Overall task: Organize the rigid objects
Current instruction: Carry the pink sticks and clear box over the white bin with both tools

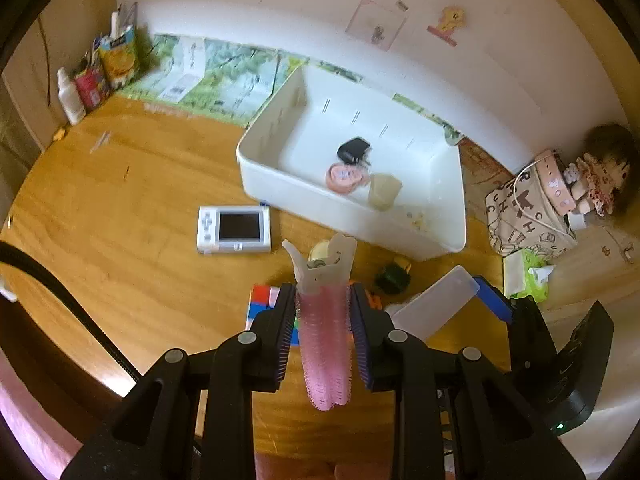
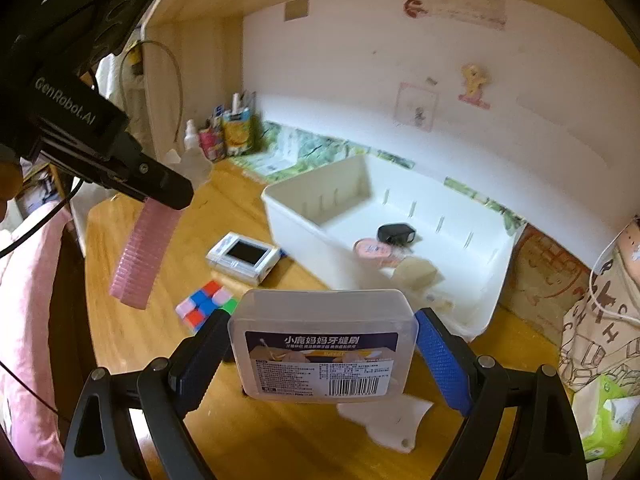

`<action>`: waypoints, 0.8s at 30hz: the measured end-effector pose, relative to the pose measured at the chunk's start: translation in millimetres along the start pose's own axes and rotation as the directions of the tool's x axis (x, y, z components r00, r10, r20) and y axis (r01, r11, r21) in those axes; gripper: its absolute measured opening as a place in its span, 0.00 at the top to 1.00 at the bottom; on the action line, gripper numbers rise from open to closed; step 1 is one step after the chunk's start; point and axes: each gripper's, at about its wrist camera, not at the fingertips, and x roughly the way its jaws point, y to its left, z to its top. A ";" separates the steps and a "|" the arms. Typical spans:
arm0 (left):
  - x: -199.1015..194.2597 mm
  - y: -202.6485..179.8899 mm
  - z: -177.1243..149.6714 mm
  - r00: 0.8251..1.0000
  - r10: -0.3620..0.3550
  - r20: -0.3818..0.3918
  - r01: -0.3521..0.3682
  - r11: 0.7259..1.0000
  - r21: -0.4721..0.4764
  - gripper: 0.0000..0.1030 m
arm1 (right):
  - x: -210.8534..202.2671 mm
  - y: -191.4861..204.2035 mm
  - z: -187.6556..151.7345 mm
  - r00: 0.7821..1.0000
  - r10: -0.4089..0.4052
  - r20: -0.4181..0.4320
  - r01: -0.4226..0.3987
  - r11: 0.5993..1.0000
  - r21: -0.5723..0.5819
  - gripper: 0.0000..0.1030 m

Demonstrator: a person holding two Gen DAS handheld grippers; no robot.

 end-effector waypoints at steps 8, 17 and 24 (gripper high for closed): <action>7.1 7.4 39.6 0.999 -0.045 0.005 0.044 0.998 0.044 0.72 | 13.7 -12.4 29.5 0.996 -0.081 0.026 0.079 0.994 0.074 0.11; 24.4 10.5 86.8 0.995 -0.102 0.000 0.101 0.988 0.114 0.72 | 42.1 -26.2 50.9 0.984 -0.178 0.018 0.172 0.971 0.167 0.11; 42.4 7.0 121.5 0.990 -0.142 0.013 0.137 0.972 0.189 0.72 | 65.0 -42.9 56.5 0.970 -0.244 -0.008 0.239 0.940 0.245 0.11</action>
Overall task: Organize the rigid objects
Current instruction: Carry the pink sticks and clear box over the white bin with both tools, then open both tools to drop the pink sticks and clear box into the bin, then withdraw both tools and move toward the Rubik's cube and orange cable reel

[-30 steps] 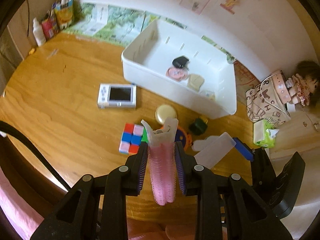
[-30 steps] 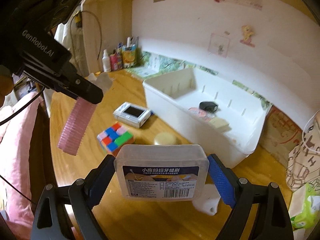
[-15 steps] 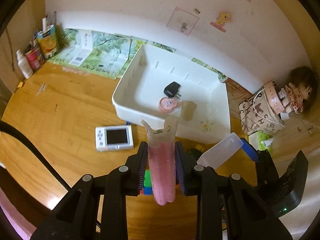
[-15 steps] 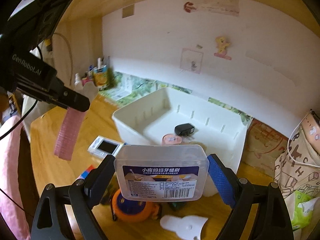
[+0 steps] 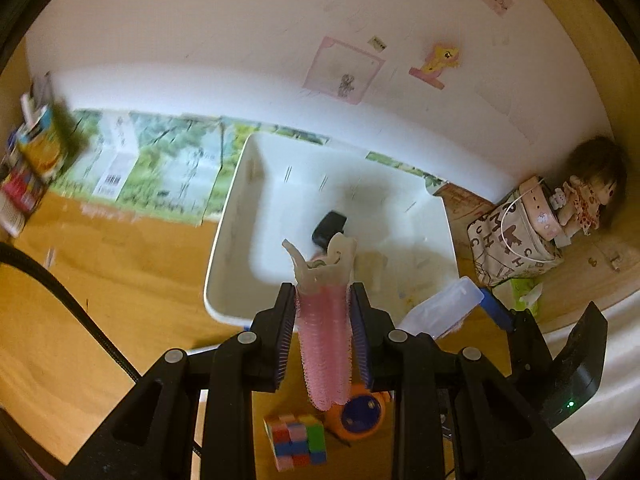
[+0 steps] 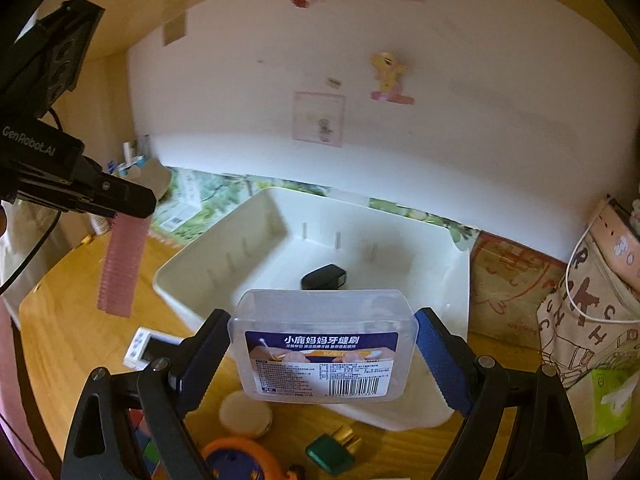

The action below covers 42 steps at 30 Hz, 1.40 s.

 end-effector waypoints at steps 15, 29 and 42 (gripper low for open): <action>49.3 -6.3 35.1 0.998 -0.049 0.046 0.043 0.991 0.124 0.71 | 44.5 -15.6 -0.5 0.996 -0.075 -0.052 0.079 0.993 0.085 0.11; 59.8 -11.5 36.7 0.997 0.022 0.081 -0.034 0.988 0.148 0.40 | 54.7 -16.1 -2.2 0.993 -0.080 -0.091 0.088 0.992 0.091 0.06; 8.9 -27.4 11.3 0.977 0.084 0.194 -0.108 0.987 0.116 0.33 | 9.7 -22.6 3.8 1.000 -0.009 -0.020 0.011 0.991 0.137 0.06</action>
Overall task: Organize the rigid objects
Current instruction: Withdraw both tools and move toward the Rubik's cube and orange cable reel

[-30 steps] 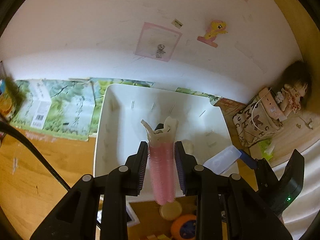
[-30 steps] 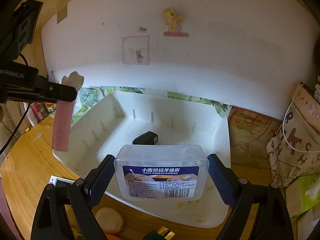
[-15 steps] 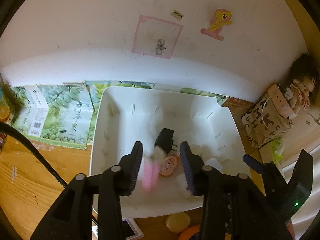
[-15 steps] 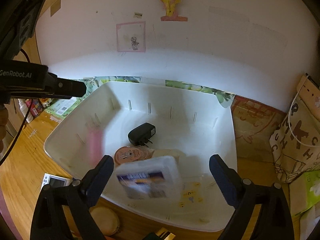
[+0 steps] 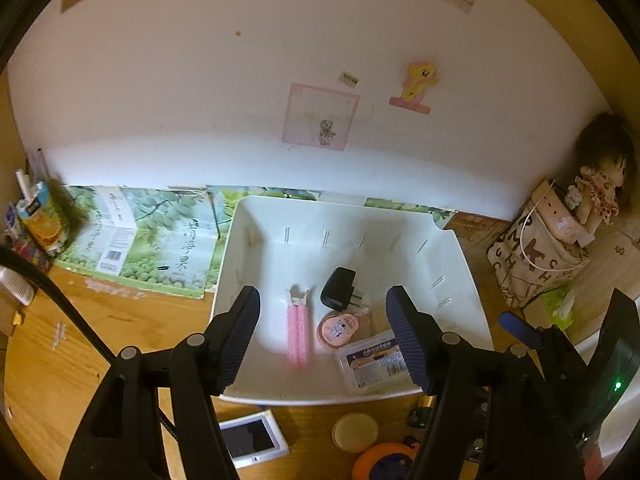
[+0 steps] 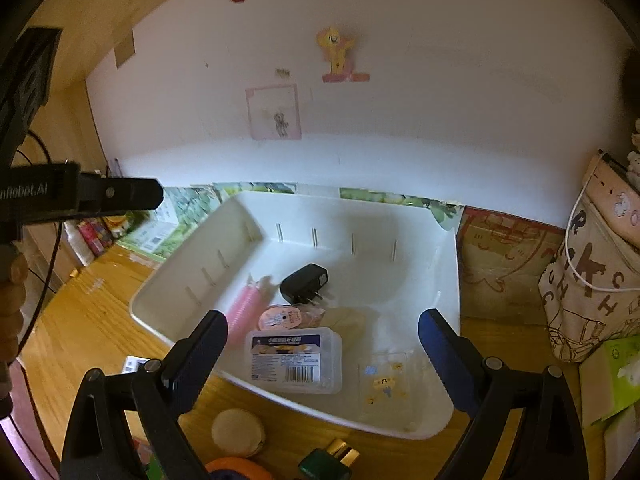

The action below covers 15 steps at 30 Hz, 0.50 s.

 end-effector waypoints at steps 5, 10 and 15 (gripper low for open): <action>-24.9 -6.9 -14.5 0.999 0.042 0.030 -0.041 0.999 -0.024 0.33 | -17.2 -6.0 -1.5 0.999 0.039 -0.006 -0.038 0.999 0.028 0.06; -48.7 -11.5 -33.6 0.995 0.083 0.054 -0.080 0.995 -0.062 0.33 | -32.9 -13.6 -7.1 0.994 0.108 -0.034 -0.104 0.990 0.097 0.06; -70.2 -15.7 -56.1 0.988 0.143 0.064 -0.136 0.986 -0.097 0.32 | -50.7 -17.6 -16.9 0.986 0.155 -0.056 -0.148 0.982 0.116 0.06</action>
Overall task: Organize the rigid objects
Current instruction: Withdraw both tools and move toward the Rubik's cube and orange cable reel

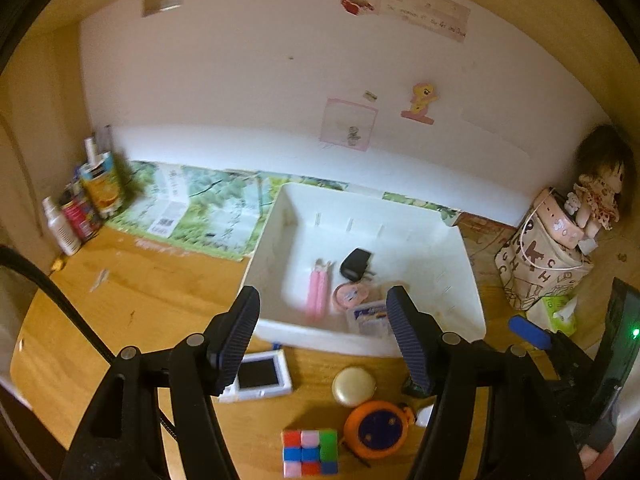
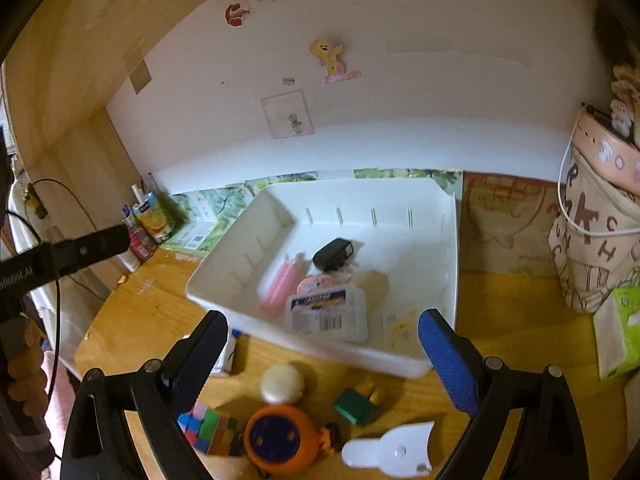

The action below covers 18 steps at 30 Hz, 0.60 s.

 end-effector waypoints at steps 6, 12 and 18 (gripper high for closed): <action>-23.5 1.9 -32.2 0.998 0.055 -0.007 -0.055 0.997 -0.053 0.32 | -16.8 -6.0 -17.6 0.997 0.059 -0.045 -0.057 0.998 0.030 0.06; -32.6 3.5 -64.4 0.989 0.138 -0.049 -0.141 0.988 -0.065 0.32 | -27.9 -13.9 -36.1 0.989 0.114 -0.098 -0.106 0.991 0.087 0.06; -34.5 6.2 -91.5 0.980 0.171 -0.105 -0.180 0.980 -0.082 0.32 | -31.3 -19.9 -54.1 0.974 0.165 -0.158 -0.140 0.977 0.158 0.06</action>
